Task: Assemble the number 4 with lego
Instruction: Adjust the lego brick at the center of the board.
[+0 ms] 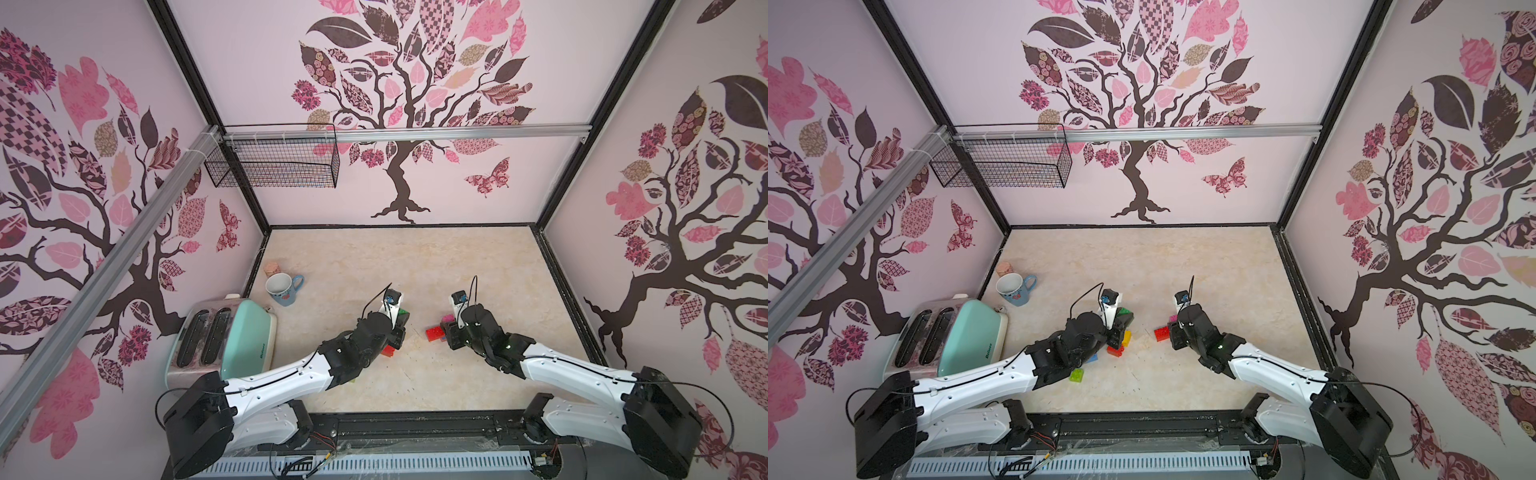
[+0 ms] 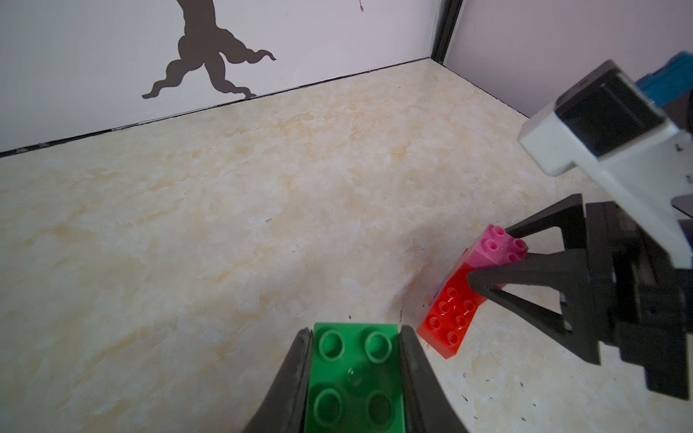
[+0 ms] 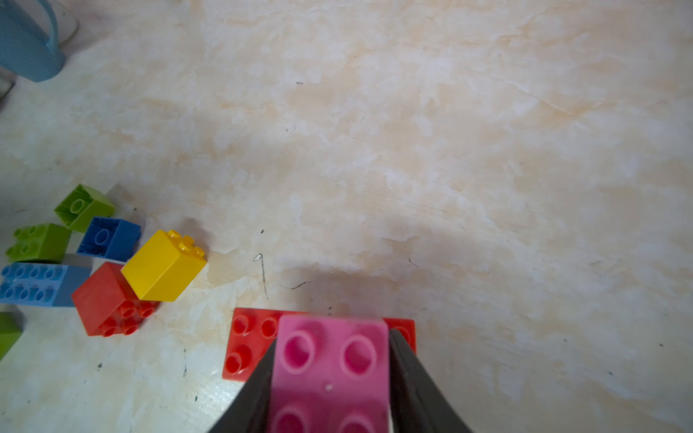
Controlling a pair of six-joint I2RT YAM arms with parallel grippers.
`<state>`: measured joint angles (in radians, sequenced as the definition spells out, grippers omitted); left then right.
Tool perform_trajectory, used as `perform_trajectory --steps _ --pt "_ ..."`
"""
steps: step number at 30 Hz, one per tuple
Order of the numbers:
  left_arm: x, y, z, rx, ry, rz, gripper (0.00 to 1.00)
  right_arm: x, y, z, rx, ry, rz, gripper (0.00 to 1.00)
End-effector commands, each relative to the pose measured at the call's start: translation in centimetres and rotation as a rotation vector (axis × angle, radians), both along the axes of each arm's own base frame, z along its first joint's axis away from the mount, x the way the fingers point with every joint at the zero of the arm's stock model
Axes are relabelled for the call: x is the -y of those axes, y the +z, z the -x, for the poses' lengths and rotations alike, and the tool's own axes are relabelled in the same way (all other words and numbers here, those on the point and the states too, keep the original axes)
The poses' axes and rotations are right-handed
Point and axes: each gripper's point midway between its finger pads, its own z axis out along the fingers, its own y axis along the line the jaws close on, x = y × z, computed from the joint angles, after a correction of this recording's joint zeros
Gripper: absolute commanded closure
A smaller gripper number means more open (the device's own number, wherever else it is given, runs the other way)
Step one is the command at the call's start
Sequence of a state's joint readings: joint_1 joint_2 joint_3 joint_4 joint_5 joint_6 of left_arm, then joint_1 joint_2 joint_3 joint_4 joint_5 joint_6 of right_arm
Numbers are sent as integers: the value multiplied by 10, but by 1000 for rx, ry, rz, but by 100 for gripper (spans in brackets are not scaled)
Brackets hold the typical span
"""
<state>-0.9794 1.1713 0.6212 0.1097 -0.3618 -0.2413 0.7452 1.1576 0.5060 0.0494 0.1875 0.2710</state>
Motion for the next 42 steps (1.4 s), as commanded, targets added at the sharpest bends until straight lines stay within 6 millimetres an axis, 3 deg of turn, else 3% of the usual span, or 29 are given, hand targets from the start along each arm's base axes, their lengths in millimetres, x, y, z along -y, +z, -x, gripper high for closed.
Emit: perform_trajectory --steps 1,6,14,20,28,32,38,42 --pt "11 27 -5 22 -5 85 100 -8 11 -10 56 26 43 62" --pt "9 40 -7 39 19 141 100 -8 -5 -2 17 46 87 67" --pt "10 30 -7 1 6 51 100 -5 -18 6 -42 31 137 69" --pt "11 26 -4 62 -44 28 100 -7 -29 13 -78 22 185 78" --pt "7 24 -5 110 -93 -24 100 -29 -26 14 -60 91 159 98" --pt "8 25 -8 89 -78 3 100 -44 -18 9 -28 131 123 100" --pt "2 27 -12 39 2 66 100 -31 -35 11 -53 102 199 100" --pt "4 18 -14 -27 7 -5 100 -23 -45 19 -75 94 201 100"
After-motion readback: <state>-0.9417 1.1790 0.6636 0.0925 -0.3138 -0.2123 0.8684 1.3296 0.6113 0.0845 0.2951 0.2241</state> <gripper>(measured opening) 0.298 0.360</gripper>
